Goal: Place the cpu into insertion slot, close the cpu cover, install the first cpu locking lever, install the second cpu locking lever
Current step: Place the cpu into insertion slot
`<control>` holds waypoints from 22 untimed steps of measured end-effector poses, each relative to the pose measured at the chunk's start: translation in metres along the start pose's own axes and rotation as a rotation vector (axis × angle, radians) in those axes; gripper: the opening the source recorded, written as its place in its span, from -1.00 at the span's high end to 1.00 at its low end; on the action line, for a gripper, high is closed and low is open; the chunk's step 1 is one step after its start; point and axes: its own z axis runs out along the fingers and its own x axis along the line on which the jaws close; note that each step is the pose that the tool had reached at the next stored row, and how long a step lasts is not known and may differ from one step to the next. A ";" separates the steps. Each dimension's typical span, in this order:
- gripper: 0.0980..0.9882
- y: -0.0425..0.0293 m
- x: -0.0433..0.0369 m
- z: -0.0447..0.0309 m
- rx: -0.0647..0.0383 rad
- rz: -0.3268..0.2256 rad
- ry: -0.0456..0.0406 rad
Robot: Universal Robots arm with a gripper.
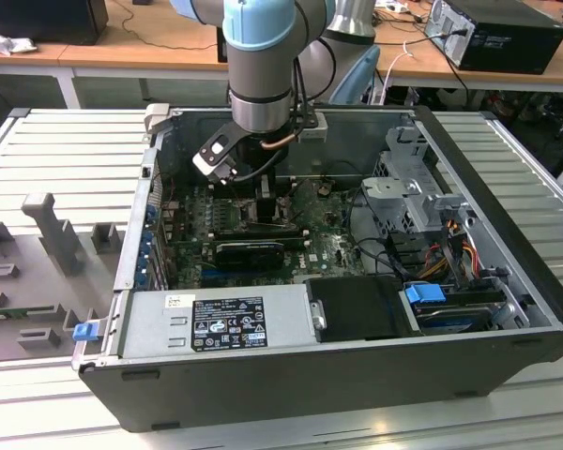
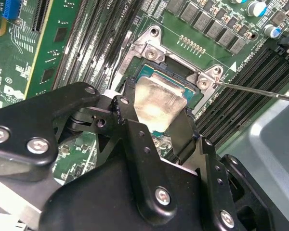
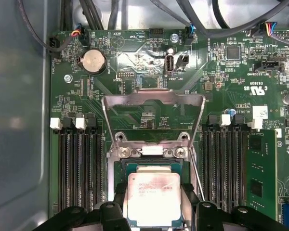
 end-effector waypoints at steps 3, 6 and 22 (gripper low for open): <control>0.03 -0.0001 -0.0001 0.0018 0.000 0.000 -0.0003; 0.03 -0.0001 0.0000 0.0020 0.000 0.000 -0.0001; 0.98 0.0013 0.0004 -0.0166 0.006 0.000 -0.0006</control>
